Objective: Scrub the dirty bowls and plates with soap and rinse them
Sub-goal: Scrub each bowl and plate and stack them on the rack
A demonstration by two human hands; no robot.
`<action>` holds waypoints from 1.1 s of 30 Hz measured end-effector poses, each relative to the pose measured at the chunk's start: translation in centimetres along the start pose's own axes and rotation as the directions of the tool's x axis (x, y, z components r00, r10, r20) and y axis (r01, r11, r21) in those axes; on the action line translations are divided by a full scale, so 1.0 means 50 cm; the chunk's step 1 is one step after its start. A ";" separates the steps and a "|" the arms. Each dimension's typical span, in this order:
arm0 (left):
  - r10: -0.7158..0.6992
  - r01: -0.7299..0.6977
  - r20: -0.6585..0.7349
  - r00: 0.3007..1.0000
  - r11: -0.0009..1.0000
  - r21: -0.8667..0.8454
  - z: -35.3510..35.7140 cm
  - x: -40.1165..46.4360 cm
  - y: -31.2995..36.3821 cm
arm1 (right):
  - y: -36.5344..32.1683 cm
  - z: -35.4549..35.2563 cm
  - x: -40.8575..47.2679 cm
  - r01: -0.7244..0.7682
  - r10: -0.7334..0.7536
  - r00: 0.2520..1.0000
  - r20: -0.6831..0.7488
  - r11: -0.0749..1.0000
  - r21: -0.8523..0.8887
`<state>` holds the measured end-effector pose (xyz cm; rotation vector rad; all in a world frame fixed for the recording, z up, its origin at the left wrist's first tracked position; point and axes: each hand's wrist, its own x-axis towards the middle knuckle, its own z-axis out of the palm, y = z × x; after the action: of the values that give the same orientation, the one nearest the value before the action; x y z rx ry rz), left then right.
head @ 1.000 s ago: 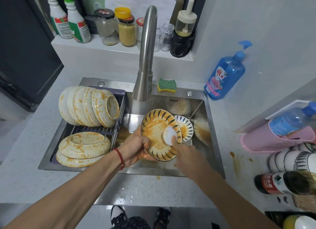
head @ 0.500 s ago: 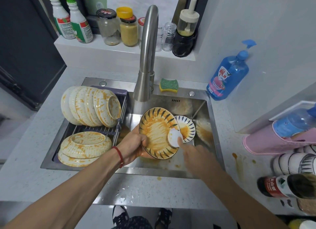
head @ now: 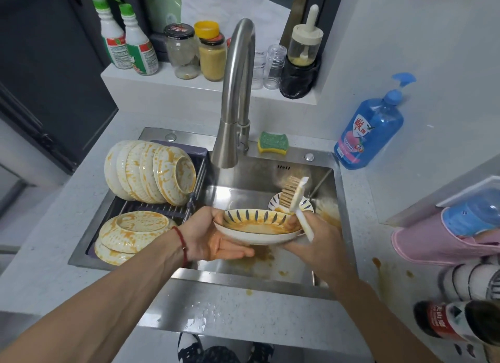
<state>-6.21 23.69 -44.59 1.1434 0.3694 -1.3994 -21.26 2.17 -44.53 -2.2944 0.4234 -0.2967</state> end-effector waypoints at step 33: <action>0.871 -0.216 -0.235 0.431 0.353 0.910 0.134 0.055 0.014 | -0.093 -0.012 0.044 0.024 0.079 0.940 0.331 0.955 -0.295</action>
<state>-7.69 16.69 -43.39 2.3087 -0.2472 -0.2418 -18.49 3.95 -40.56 -2.5643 0.3381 0.1936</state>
